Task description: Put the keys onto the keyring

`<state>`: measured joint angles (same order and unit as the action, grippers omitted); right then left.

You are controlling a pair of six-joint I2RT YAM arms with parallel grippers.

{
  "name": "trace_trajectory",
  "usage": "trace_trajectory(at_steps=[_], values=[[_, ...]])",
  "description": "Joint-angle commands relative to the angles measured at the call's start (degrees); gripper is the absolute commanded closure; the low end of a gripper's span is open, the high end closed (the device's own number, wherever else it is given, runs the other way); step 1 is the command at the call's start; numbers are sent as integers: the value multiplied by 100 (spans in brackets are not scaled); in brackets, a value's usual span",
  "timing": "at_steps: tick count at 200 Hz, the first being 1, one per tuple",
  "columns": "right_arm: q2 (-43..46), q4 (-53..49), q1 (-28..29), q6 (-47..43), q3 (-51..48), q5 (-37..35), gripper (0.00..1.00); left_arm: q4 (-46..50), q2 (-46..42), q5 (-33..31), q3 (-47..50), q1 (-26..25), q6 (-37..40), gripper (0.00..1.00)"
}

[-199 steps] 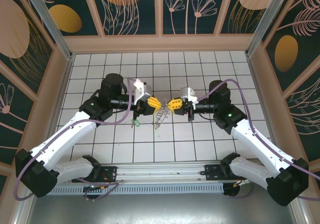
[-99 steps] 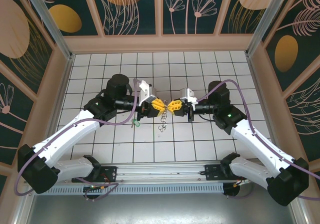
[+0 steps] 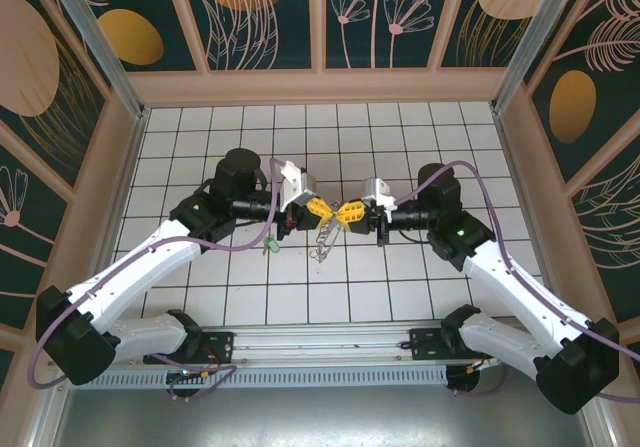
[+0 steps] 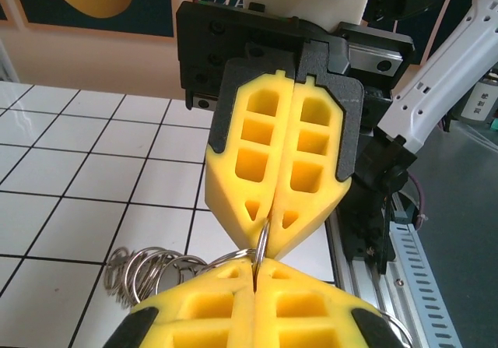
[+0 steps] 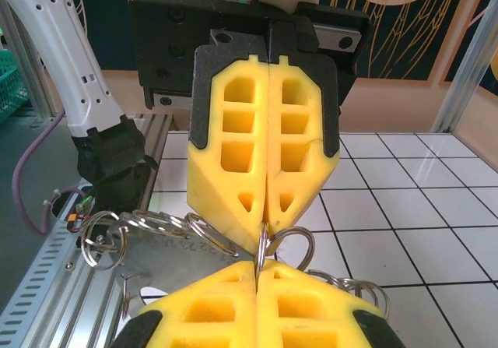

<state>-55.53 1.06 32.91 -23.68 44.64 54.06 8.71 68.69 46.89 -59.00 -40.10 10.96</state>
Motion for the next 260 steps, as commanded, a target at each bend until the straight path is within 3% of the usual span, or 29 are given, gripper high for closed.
trace_trajectory(at_steps=[1, 31, 38, 56, 82, 128, 174, 260], values=[[142, 191, 118, -66, -52, 107, 100, -382, -3, -76, -53, -57, 12, 100], [239, 302, 117, 69, -116, -144, 100, -633, -83, -62, 76, -58, -95, 100], [297, 342, 113, 143, -156, -269, 90, -720, -101, -49, 104, -55, -156, 100], [536, 441, 119, 316, -345, -500, 77, -954, -170, -53, 202, -57, -286, 100], [900, 343, 112, 449, -547, -899, 70, -1092, -202, -48, 239, -55, -352, 100], [1308, 262, 113, 497, -633, -1211, 72, -1121, -198, 12, 224, -58, -353, 100], [997, 415, 117, 411, -423, -1082, 77, -1109, -252, 96, 227, -59, -344, 100], [735, 401, 162, 286, -89, -880, 75, -377, -259, -277, 34, -52, 140, 100]])
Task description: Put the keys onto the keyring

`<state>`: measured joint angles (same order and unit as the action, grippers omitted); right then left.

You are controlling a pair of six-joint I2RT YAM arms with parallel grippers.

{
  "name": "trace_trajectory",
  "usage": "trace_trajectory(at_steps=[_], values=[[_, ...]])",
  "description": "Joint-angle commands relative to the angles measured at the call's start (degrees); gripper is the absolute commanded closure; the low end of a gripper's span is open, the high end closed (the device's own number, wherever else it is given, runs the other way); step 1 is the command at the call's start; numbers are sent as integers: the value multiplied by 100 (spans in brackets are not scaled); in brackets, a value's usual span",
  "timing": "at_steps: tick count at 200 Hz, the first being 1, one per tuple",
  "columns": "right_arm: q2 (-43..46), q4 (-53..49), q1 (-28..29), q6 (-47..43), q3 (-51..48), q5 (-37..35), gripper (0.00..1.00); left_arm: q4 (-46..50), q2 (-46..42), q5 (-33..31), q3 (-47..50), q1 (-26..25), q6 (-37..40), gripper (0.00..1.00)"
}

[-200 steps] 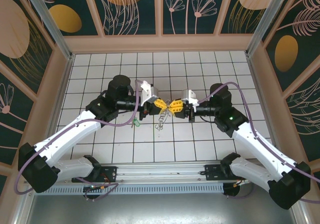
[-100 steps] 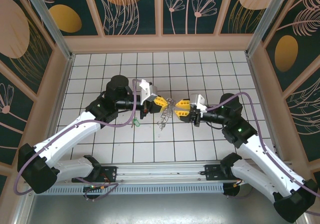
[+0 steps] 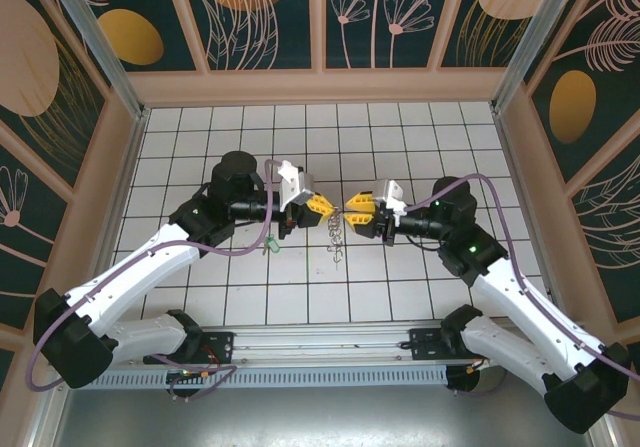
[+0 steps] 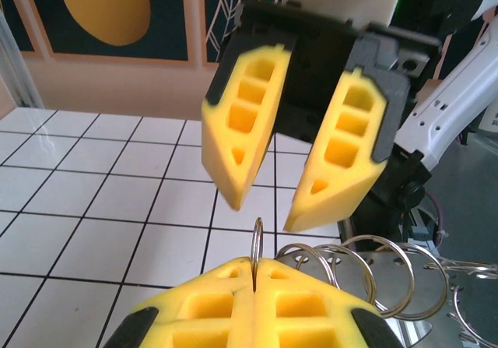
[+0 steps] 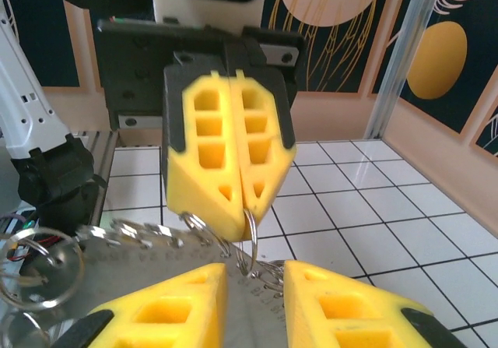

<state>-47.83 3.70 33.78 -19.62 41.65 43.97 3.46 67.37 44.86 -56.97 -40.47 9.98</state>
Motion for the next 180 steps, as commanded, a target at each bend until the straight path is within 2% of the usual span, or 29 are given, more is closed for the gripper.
trace_trajectory(at_steps=[1, 130, 160, 180], values=[[-43, 129, 76, -130, 216, 134, 75, 151, -124, -74, -172, -15, 244, 100], [-594, -220, 172, -459, 464, 238, 77, 495, 30, -160, -359, -34, 442, 100], [-641, -199, 189, -456, 481, 227, 87, 515, 30, -170, -354, -48, 442, 100], [-687, -235, 197, -473, 506, 187, 100, 498, 12, -178, -354, -60, 429, 100]])
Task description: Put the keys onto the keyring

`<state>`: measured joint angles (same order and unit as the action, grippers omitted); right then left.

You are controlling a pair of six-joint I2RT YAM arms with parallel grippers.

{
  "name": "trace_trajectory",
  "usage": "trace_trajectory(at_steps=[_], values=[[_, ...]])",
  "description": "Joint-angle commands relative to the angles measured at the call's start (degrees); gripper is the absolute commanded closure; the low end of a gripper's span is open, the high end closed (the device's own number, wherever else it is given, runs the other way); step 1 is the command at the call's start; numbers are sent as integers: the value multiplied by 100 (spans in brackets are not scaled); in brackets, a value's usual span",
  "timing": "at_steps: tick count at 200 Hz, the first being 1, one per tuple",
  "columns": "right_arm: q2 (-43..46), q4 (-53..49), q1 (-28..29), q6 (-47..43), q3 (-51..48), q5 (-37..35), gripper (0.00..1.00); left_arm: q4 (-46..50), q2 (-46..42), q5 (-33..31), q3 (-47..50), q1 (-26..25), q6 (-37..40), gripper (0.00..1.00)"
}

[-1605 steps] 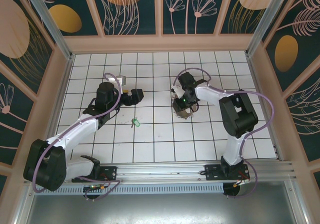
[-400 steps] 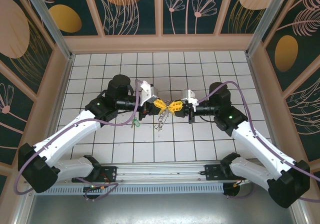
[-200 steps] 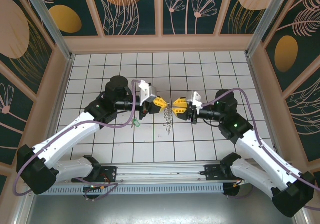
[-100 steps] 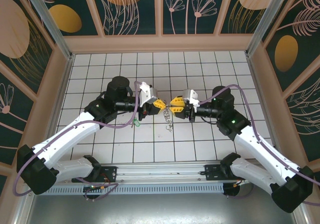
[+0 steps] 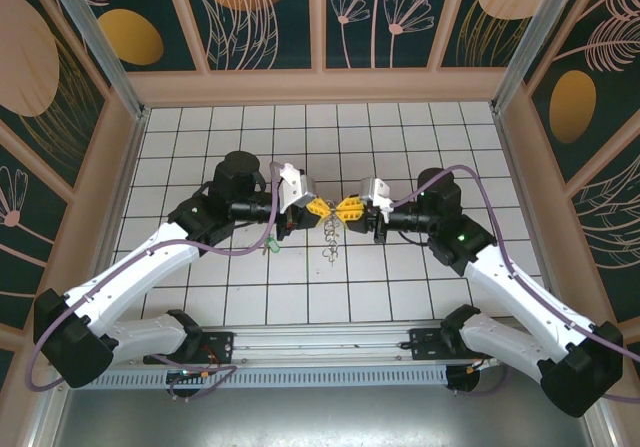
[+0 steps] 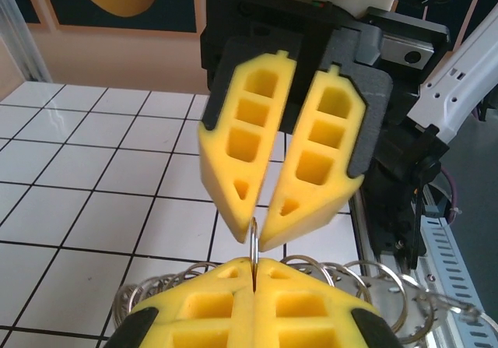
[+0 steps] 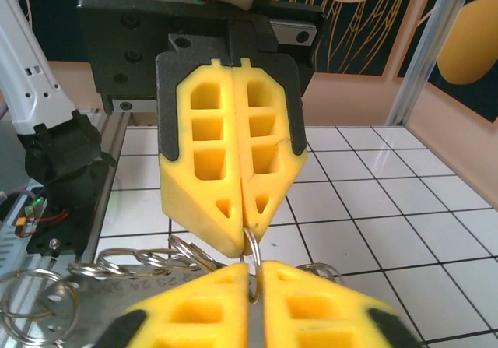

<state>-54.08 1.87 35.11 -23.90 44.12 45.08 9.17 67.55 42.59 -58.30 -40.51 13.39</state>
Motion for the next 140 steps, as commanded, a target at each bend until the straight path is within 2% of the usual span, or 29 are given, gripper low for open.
trace_trajectory(at_steps=[1, 29, 48, 86, 112, 140], values=[[-64, -53, 65, -44, 257, 78, 100, -73, -10, 57, -219, -54, 87, 100], [121, 280, 66, 36, 76, 216, 100, -496, -149, 181, -11, -58, -194, 100], [414, 1013, 57, 462, -228, 440, 100, -824, -222, 240, 199, -58, -409, 89], [654, 1844, 39, 1085, -595, 694, 100, -1591, -382, 547, 573, -57, -952, 83], [743, 2603, 37, 1477, -900, 713, 100, -1677, -430, 696, 582, -61, -1061, 77], [738, 3385, 46, 1922, -1147, 713, 100, -1865, -470, 809, 652, -60, -1209, 77]])
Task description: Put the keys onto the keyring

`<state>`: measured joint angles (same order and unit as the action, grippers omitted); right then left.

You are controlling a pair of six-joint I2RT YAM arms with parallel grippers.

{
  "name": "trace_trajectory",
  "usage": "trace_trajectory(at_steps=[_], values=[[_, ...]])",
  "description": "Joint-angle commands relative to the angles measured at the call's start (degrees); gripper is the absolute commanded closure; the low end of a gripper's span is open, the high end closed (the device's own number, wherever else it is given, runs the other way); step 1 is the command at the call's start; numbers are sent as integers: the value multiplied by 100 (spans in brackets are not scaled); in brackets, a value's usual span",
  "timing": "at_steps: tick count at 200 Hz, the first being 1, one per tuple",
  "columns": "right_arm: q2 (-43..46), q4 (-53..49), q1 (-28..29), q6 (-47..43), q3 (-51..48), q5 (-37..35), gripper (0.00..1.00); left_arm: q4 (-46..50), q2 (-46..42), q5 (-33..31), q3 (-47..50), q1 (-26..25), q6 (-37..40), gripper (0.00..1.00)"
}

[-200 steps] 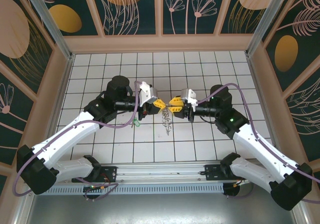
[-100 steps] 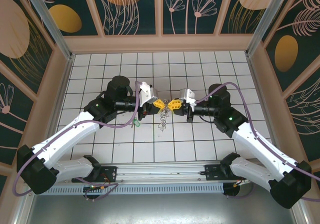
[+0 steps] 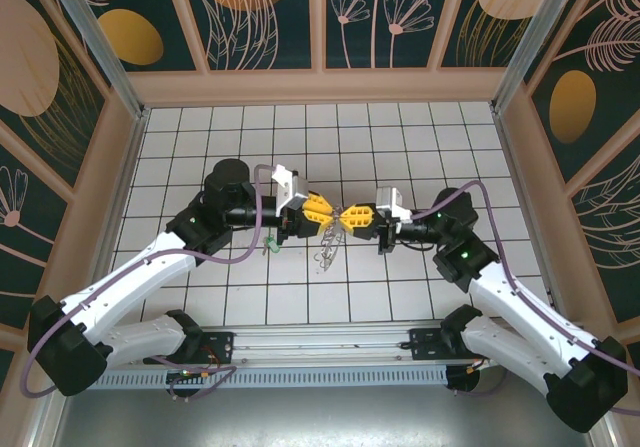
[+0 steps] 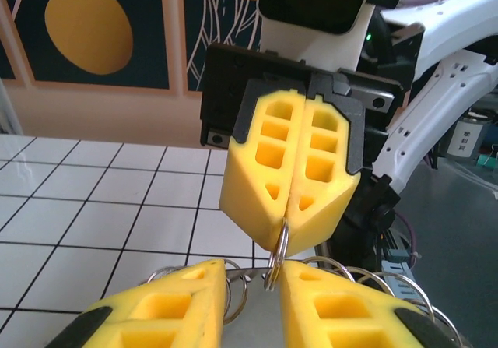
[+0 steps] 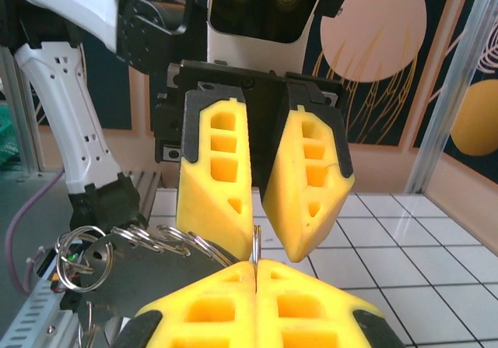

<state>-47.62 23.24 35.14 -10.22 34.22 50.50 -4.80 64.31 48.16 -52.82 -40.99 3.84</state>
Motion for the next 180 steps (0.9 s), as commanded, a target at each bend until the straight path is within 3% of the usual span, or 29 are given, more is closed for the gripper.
trace_trajectory(at_steps=[1, 43, 106, 119, 132, 180], values=[[88, 1259, 41, 559, -159, 175, 100, -478, -151, 258, 104, -9, -262, 77], [79, 1515, 64, 692, -255, 137, 100, -567, -88, 518, 94, -5, -331, 100], [104, 1070, 101, 532, -174, -141, 100, -307, -92, 385, -62, -6, -96, 100], [140, 568, 131, 299, -35, -338, 88, -79, -142, 119, -118, -6, 102, 100], [163, -60, 160, -2, 159, -506, 83, 291, -158, -127, -229, -6, 384, 100], [101, -1288, 168, -645, 638, -612, 80, 1146, -25, -338, -611, -8, 947, 100]])
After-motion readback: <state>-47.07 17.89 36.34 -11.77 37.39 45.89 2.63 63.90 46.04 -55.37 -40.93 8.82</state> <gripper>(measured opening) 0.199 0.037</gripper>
